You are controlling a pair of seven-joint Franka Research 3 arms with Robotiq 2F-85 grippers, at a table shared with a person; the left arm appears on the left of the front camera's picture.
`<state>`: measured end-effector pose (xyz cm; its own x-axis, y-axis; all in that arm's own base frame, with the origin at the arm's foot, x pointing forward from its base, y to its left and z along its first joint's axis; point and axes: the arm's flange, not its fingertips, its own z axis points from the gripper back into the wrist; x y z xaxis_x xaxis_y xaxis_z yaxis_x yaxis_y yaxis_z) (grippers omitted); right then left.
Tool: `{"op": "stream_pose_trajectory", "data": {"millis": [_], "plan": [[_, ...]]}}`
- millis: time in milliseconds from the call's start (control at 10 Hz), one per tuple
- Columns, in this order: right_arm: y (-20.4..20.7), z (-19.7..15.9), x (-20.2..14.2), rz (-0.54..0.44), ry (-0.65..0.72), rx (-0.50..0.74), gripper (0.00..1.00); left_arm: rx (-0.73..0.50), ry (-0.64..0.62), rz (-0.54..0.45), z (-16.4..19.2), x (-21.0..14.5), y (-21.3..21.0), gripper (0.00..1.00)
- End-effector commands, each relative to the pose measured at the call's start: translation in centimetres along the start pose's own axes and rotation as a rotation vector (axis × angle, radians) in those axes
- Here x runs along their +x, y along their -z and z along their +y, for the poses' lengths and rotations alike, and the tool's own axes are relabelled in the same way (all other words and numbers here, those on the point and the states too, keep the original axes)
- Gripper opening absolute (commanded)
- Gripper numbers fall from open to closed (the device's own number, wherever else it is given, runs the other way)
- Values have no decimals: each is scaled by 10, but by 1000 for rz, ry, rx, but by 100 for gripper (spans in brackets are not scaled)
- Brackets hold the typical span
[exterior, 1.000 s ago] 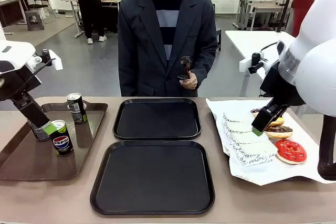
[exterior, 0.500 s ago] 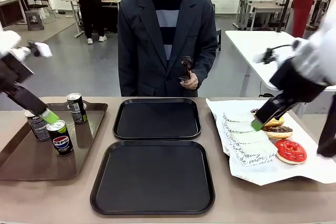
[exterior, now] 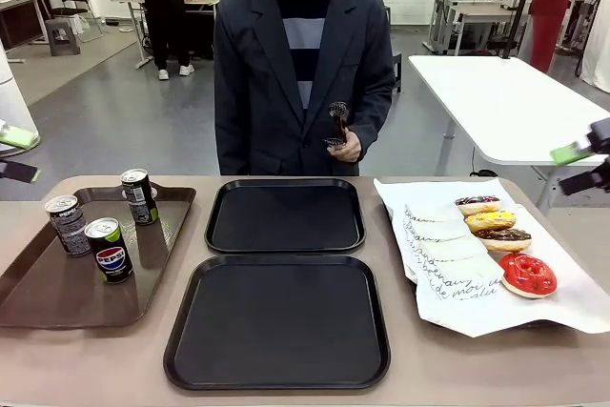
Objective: Set up donuts and drinks on trays.
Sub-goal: Pick up one Pepsi coke and place it on the Flat Tray.
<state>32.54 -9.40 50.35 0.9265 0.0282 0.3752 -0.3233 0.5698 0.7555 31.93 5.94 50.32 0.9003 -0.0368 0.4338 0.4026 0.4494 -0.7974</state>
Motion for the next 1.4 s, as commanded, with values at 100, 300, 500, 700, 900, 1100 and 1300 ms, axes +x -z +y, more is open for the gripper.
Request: {"op": "stream_pose_trajectory", "data": {"millis": [100, 300, 500, 700, 900, 1100, 1300], "plan": [[-50, -33, 1, -84, 94, 135, 100, -39, -109, -77, 35, -2, -35, 100], [-78, -64, -13, -61, 163, 136, 100, -28, -169, -105, 55, -8, -54, 100], [-103, -87, -33, -87, 209, 154, 100, -23, -209, -129, 68, -18, -69, 100], [-115, -108, -46, -88, 281, 153, 100, -16, -228, -157, 73, -25, -79, 100], [-118, -118, -50, -96, 319, 137, 100, 9, -245, -178, 75, -32, -89, 100], [-109, -117, -43, -149, 444, -116, 100, 66, -107, -108, 62, -30, -82, 100], [-118, -123, -56, -109, 345, 117, 100, 21, -265, -166, 75, -33, -89, 100]]}}
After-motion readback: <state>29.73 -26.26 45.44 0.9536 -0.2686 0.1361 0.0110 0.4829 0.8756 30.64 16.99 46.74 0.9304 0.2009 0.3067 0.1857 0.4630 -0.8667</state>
